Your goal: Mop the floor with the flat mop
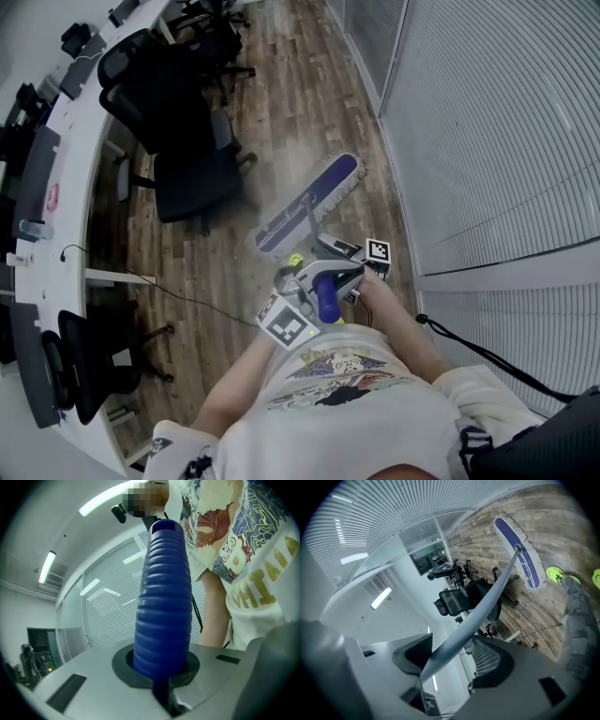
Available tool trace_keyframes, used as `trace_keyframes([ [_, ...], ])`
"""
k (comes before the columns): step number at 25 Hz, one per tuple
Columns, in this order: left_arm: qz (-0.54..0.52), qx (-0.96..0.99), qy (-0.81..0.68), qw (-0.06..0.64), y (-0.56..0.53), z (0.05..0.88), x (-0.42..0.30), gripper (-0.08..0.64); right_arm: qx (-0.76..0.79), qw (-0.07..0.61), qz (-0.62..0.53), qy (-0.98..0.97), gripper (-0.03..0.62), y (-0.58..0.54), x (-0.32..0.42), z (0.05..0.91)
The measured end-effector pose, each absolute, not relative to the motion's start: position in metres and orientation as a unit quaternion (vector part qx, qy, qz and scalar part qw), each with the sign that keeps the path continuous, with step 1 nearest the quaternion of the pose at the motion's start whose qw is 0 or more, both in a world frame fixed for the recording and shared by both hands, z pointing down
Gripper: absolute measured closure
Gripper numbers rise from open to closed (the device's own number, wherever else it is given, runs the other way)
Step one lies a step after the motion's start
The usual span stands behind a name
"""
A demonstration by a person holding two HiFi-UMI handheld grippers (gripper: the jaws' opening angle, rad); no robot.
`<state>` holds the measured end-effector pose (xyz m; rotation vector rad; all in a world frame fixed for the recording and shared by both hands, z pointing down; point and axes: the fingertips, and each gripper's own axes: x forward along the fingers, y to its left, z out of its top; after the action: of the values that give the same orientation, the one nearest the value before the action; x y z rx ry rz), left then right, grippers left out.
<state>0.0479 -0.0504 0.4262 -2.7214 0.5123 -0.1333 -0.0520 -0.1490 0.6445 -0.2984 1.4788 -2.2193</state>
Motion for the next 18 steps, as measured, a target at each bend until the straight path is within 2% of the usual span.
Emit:
trace_keyframes([
  [10, -0.063, -0.968, 0.164, 0.178, 0.036, 0.420, 0.106, 0.563, -0.111, 0.244, -0.811, 0.520, 0.327, -0.058, -0.001, 0.636],
  [18, -0.044, -0.974, 0.142, 0.173, 0.115, 0.409, 0.111, 0.562, -0.133, 0.251, -0.803, 0.524, 0.327, 0.019, 0.011, 0.633],
])
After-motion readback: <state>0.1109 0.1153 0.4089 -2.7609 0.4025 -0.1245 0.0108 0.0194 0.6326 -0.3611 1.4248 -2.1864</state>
